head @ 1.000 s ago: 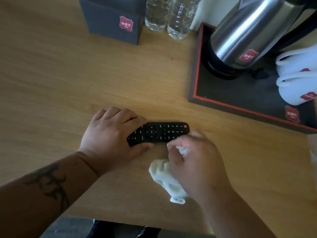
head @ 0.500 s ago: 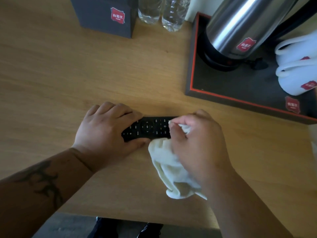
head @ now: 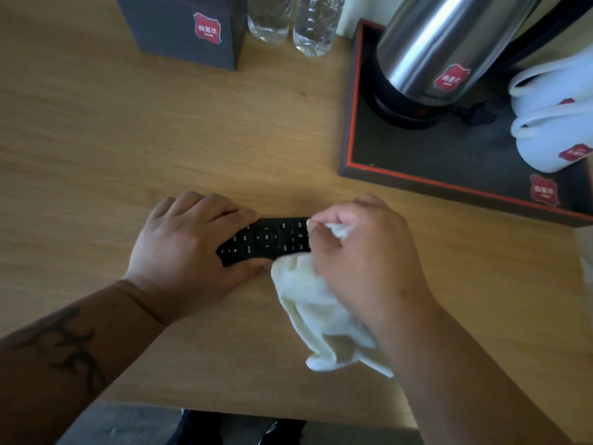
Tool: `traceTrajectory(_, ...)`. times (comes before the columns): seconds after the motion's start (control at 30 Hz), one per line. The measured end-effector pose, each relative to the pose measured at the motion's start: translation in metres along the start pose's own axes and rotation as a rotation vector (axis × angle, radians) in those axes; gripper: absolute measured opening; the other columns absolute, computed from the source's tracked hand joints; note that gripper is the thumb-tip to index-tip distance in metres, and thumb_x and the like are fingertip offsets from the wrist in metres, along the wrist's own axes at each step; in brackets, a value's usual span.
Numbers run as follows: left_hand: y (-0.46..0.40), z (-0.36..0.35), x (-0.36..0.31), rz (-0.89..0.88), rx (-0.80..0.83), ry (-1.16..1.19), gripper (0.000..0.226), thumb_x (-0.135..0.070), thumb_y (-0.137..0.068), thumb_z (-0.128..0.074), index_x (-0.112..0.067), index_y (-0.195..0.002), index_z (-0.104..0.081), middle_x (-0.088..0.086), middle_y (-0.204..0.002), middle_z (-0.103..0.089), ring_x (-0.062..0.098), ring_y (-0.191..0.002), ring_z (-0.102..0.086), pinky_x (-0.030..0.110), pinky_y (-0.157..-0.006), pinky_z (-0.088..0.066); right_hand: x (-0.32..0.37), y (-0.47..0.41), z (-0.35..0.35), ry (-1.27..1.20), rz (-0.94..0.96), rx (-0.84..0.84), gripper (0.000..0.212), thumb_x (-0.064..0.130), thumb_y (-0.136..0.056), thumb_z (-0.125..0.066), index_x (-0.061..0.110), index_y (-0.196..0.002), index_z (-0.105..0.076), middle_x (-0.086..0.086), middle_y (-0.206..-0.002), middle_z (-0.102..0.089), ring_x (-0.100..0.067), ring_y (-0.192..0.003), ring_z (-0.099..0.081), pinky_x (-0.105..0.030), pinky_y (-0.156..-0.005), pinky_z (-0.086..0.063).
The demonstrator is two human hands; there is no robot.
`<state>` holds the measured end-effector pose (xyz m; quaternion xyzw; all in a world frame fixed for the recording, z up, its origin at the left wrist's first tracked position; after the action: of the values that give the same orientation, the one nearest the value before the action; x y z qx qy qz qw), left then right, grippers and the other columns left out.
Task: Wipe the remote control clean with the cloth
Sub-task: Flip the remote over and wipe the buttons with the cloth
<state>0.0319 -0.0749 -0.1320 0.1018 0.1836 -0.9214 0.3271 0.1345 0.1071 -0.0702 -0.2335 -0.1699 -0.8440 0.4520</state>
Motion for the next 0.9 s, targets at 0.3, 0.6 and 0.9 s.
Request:
traceTrajectory(0.3,-0.001,0.001,0.0,0.008,0.026,0.004,0.062,-0.069,-0.076,-0.064,-0.023,-0.115,-0.07,-0.002,-0.105,-0.067,0.026,-0.095,-0.06,0.043,-0.085,-0.046,-0.014,0.032,-0.008,0.105,0.041,0.076,0.009,0.03,-0.088,-0.064,0.03,-0.088,-0.073,0.013,-0.084,-0.053,-0.002,-0.067,-0.055,-0.012,-0.06,-0.042)
traceTrajectory(0.6,-0.004,0.016,-0.014,-0.089,0.144,-0.12,0.069,-0.072,-0.079,-0.056,-0.023,-0.127,-0.062,-0.002,-0.115,-0.065,0.027,-0.108,-0.06,0.048,-0.102,-0.03,-0.04,0.04,0.008,-0.339,-0.192,0.027,0.018,0.038,-0.08,-0.078,0.033,-0.097,-0.074,0.018,-0.088,-0.072,0.003,-0.08,-0.067,-0.021,-0.072,-0.056)
traceTrajectory(0.9,-0.008,-0.014,-0.053,-0.089,0.112,-0.043,0.062,-0.065,-0.093,-0.042,-0.018,-0.128,-0.063,0.0,-0.118,-0.064,0.026,-0.11,-0.057,0.043,-0.1,-0.036,-0.046,0.022,0.047,-0.131,-0.101,0.05,0.012,0.034,-0.081,-0.072,0.036,-0.093,-0.075,0.017,-0.083,-0.071,0.003,-0.07,-0.064,-0.009,-0.056,-0.046)
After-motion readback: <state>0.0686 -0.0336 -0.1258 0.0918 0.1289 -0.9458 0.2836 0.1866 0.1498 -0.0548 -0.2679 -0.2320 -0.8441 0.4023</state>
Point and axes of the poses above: each hand's wrist, its own y-axis away from the middle knuckle, its own z-axis out of the back of the hand, x = y × z, the point moved 1 cm from there along -y, towards the middle knuckle
